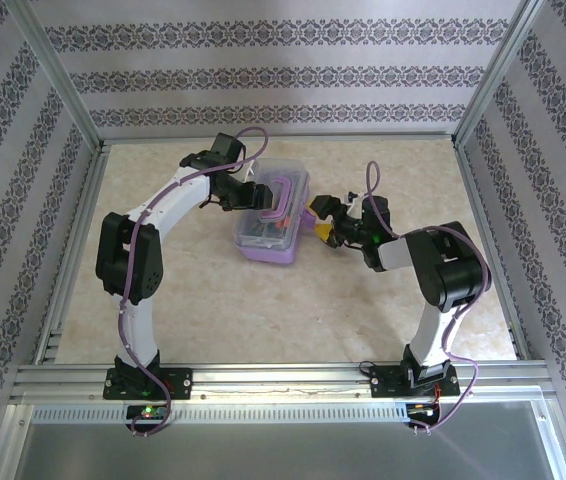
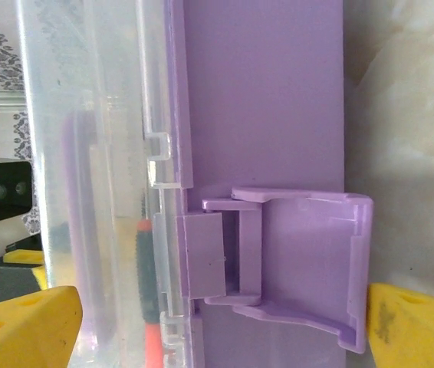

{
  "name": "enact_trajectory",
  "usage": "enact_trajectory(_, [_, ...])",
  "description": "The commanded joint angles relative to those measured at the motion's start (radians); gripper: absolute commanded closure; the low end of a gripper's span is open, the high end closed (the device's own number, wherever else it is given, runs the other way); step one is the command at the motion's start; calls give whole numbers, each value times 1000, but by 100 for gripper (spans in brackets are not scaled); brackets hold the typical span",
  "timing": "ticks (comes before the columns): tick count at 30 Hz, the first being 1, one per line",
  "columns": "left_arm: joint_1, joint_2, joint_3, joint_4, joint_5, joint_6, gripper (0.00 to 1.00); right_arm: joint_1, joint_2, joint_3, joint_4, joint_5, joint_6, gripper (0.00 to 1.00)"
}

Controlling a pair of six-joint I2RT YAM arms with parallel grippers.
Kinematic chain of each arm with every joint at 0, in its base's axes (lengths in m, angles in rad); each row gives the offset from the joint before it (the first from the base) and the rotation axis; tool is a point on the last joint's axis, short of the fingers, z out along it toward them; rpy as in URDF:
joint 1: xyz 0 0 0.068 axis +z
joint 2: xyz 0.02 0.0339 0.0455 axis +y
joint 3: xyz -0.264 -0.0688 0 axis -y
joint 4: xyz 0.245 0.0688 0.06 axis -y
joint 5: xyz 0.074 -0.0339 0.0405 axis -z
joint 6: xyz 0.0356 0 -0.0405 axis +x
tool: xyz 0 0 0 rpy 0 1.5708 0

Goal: Pack the tool kit

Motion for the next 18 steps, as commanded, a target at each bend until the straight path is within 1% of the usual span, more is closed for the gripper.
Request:
enact_trajectory(1, [0,76,-45,-65,-37,-14,53,22,-64,28,115,-101,-21,9])
enact_trajectory(18, [-15,85,-41,-73,-52,-12,54,25,-99,48,79,-121,-34,16])
